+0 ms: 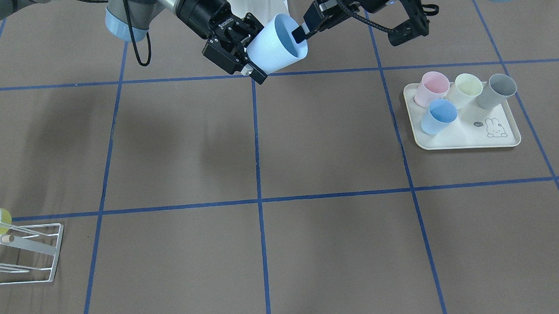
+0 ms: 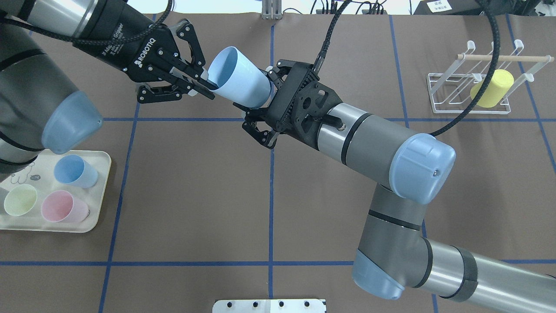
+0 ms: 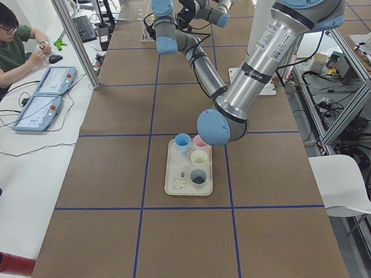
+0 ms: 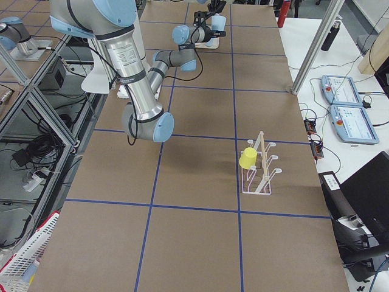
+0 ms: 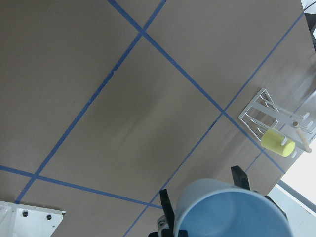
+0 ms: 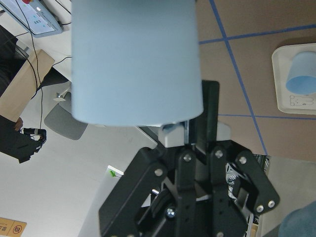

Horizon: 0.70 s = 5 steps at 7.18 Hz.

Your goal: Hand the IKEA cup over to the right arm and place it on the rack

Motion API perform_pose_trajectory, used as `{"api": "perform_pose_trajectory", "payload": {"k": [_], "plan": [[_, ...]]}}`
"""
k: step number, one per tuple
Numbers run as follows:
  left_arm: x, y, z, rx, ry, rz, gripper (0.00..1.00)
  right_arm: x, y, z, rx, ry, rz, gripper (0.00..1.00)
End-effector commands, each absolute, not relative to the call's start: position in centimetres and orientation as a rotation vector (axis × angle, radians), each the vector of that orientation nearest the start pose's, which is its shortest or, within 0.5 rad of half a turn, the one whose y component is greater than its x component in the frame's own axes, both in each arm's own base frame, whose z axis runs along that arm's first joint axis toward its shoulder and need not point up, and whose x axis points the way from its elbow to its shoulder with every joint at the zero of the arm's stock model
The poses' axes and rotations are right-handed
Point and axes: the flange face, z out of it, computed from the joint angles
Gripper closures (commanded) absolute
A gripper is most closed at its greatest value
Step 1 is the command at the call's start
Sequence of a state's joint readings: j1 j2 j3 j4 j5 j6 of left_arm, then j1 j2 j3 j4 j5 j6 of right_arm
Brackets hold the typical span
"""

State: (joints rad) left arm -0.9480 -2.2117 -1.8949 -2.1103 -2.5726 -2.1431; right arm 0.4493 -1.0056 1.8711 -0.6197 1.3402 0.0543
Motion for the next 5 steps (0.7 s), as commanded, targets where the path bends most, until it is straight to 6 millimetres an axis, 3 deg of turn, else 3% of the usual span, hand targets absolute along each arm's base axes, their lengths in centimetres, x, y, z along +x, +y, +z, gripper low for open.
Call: {"api": "perform_pose_trajectory", "payload": {"k": [1, 5], "plan": [[27.2, -46.4, 7.7, -0.508, 1.475, -0.436, 0.0, -43.1, -37.9, 10.5, 1.618, -0.869, -0.537, 0.42], [24.4, -47.5, 7.9, -0.406, 1.503, -0.399, 0.0, -43.1, -38.6, 11.7, 1.57, -0.838, -0.544, 0.45]]}}
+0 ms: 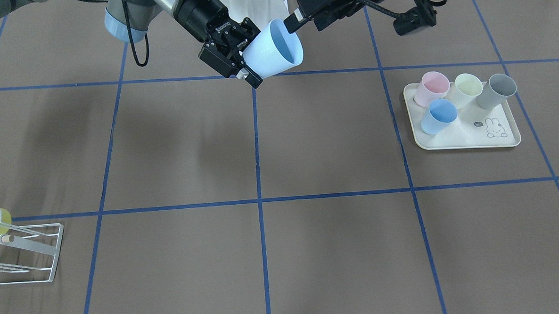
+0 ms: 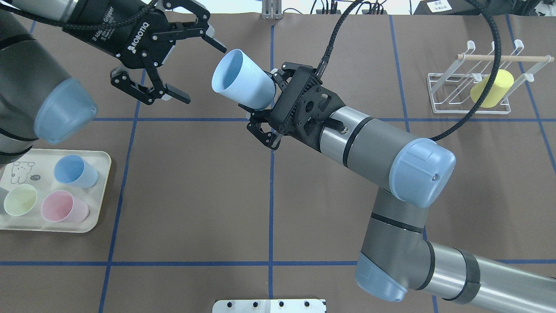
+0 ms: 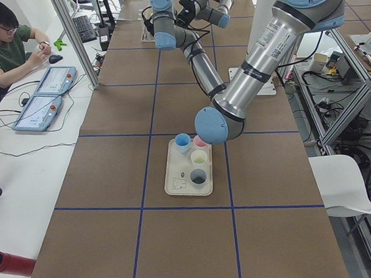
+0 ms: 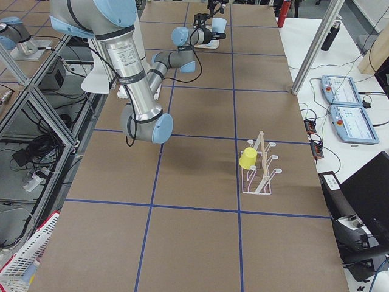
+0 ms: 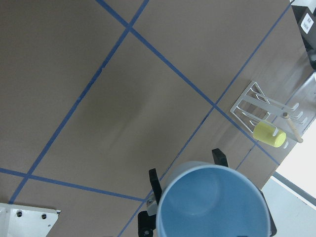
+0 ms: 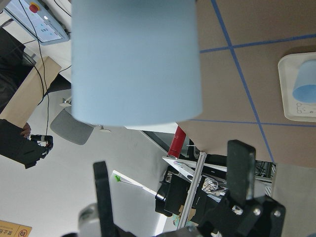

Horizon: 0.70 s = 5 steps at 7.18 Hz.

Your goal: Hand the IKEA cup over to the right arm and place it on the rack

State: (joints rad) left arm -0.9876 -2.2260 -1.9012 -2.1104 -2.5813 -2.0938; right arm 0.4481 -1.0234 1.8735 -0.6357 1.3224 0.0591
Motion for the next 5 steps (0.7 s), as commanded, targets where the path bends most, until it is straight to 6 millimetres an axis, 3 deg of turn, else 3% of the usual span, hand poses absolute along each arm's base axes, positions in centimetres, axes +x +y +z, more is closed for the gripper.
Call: {"api": "perform_pose_trajectory", "payload": {"k": [1, 3, 5], "plan": [[24.6, -47.6, 8.9, -0.375, 1.497, -0.371, 0.0, -43.1, -39.2, 11.8, 1.508, -0.825, -0.533, 0.51], [22.2, -49.3, 12.0, -0.247, 1.486, -0.329, 0.0, -43.3, -40.6, 12.3, 1.359, -0.803, -0.488, 0.56], [20.2, -50.0, 17.3, -0.132, 1.446, -0.264, 0.0, -40.9, -41.9, 12.5, 1.182, -0.703, -0.575, 0.62]]}}
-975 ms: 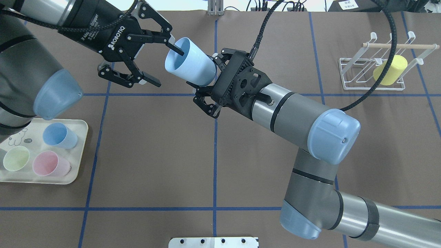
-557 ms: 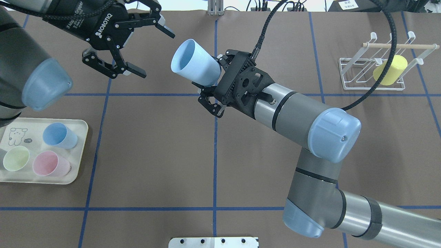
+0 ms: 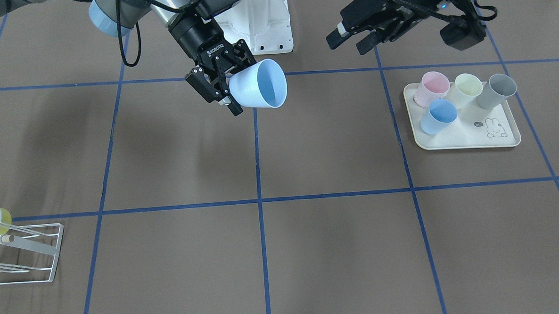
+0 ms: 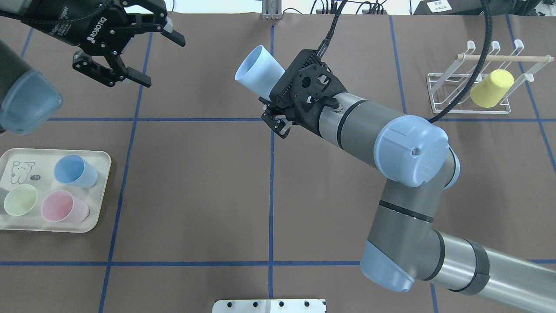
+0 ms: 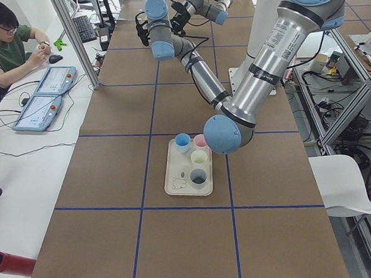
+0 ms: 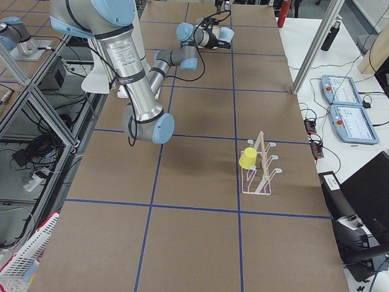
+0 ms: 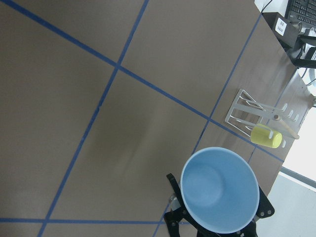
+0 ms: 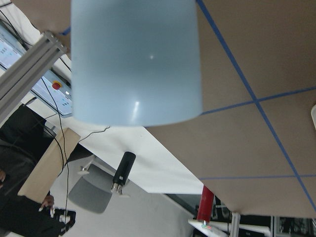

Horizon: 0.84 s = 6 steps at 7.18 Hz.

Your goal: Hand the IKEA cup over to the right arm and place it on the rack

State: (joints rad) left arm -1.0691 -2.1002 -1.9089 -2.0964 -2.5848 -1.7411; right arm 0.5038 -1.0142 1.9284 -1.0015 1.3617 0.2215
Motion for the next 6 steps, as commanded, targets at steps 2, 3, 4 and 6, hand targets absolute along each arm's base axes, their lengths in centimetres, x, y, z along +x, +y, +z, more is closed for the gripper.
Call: {"api": "perform_pose_trajectory", "payload": {"k": [2, 3, 4, 6], "plan": [[17.9, -50.6, 22.5, -0.06, 1.397, -0.253, 0.0, -35.6, -46.0, 13.7, 1.069, -0.655, -0.651, 0.64], [16.4, -50.7, 25.5, -0.003, 1.367, -0.225, 0.0, -33.8, -47.4, 14.6, 1.057, -0.607, -0.709, 0.68], [14.7, -50.8, 28.9, 0.066, 1.327, -0.179, 0.0, -32.4, -48.8, 15.2, 1.004, -0.535, -0.728, 0.71], [12.6, -51.4, 34.1, 0.176, 1.256, -0.078, 0.0, -28.1, -50.5, 17.5, 0.957, -0.373, -0.806, 0.87]]}}
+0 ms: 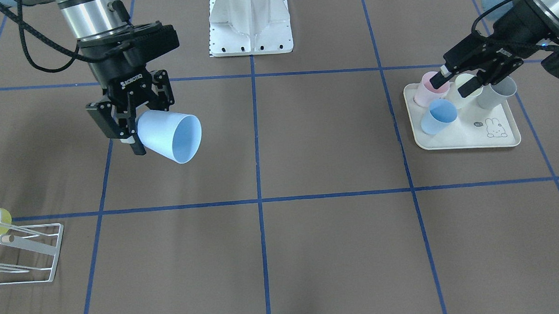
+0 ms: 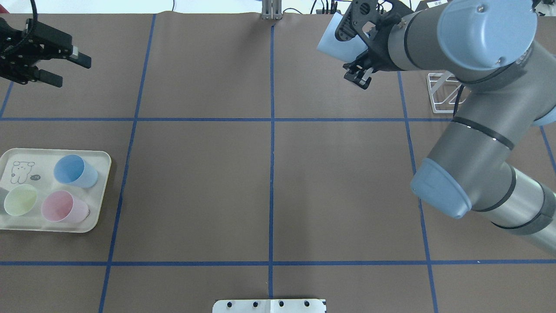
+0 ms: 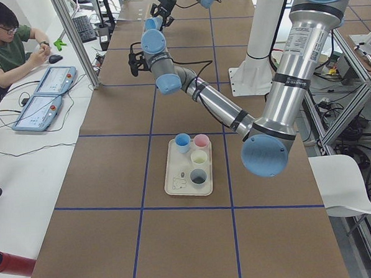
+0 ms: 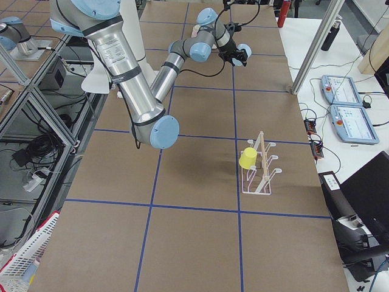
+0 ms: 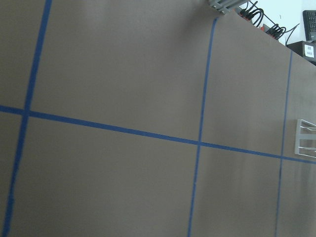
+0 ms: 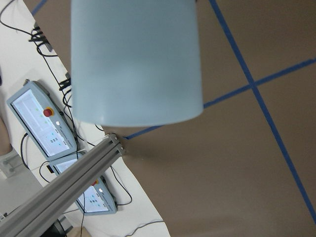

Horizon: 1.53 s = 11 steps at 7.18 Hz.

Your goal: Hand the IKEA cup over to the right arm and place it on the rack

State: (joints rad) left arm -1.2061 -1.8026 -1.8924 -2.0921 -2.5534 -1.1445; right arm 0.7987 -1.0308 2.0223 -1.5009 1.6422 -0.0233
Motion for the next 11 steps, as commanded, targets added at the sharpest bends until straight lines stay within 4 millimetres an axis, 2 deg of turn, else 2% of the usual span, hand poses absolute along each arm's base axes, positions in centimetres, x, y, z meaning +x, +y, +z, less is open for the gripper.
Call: {"api": "perform_pose_trajectory", "payload": {"k": [1, 3, 4, 5, 7, 9, 11], "plan": [[10.7, -51.2, 36.7, 0.212, 1.224, -0.051, 0.0, -26.2, -51.5, 18.4, 0.972, -0.277, -0.907, 0.86], [6.9, -51.9, 39.7, 0.272, 1.141, 0.021, 0.0, -22.2, -53.5, 21.3, 0.958, -0.112, -1.076, 0.84], [6.0, -51.3, 42.1, 0.275, 1.112, 0.061, 0.0, -20.1, -54.2, 22.8, 0.947, -0.027, -1.174, 0.82], [4.7, -51.5, 42.7, 0.3, 1.1, 0.067, 0.0, -18.4, -54.7, 23.9, 0.931, 0.078, -1.259, 0.77], [1.8, -51.2, 44.9, 0.381, 1.039, 0.124, 0.0, -17.0, -56.0, 26.0, 0.85, 0.319, -1.42, 0.76], [1.3, -50.2, 46.2, 0.367, 1.028, 0.113, 0.0, -15.2, -58.7, 28.6, 0.682, 0.568, -1.633, 0.77], [1.3, -49.9, 46.3, 0.367, 1.028, 0.113, 0.0, -15.3, -61.0, 31.1, 0.53, 0.703, -1.726, 0.77]]}}
